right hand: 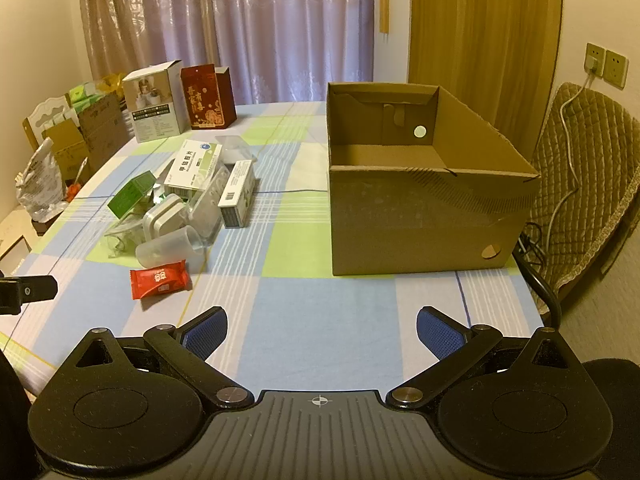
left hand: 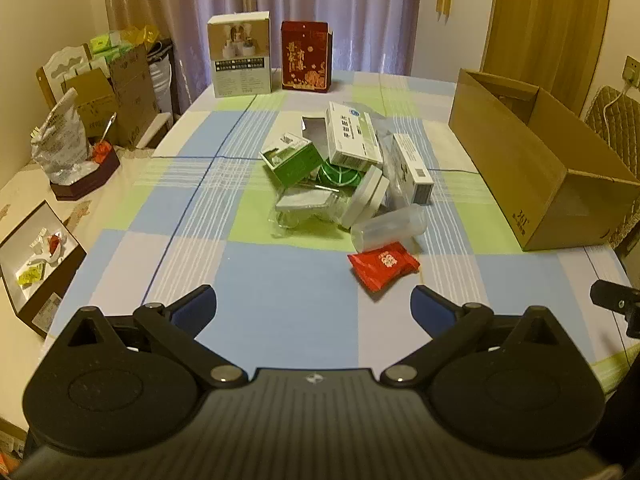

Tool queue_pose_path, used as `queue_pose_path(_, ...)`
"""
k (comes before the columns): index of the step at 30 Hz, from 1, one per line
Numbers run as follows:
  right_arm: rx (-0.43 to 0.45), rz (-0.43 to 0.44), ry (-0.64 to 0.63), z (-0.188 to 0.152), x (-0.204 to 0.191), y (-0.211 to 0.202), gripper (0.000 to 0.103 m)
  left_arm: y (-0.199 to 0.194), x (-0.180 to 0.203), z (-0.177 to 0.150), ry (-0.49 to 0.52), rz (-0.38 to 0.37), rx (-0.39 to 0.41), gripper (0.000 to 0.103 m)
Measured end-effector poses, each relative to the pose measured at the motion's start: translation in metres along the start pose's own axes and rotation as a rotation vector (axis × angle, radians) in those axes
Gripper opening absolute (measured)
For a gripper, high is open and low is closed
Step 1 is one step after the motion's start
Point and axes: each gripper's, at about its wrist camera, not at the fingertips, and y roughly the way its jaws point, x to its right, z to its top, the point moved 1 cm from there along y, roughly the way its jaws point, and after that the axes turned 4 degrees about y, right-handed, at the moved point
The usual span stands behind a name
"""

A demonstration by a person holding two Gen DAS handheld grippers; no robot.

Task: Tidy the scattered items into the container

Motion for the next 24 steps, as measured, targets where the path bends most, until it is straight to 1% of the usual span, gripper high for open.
queue_pose_path(5,0.0,0.001,-0.003,0.0,0.0,0.0,0.103,0.004,0.006,-0.003,0.035,0.001,-0.027,0.101)
queue_pose_path(9,-0.002,0.003,-0.006,0.0,-0.001,0.0,0.103,0.005,0.011,-0.004,0.06,0.002,-0.027,0.101)
queue_pose_path(24,-0.004,0.005,-0.009,0.0,-0.001,0.0,0.103,0.005,0.01,-0.004,0.056,-0.004,-0.033,0.101)
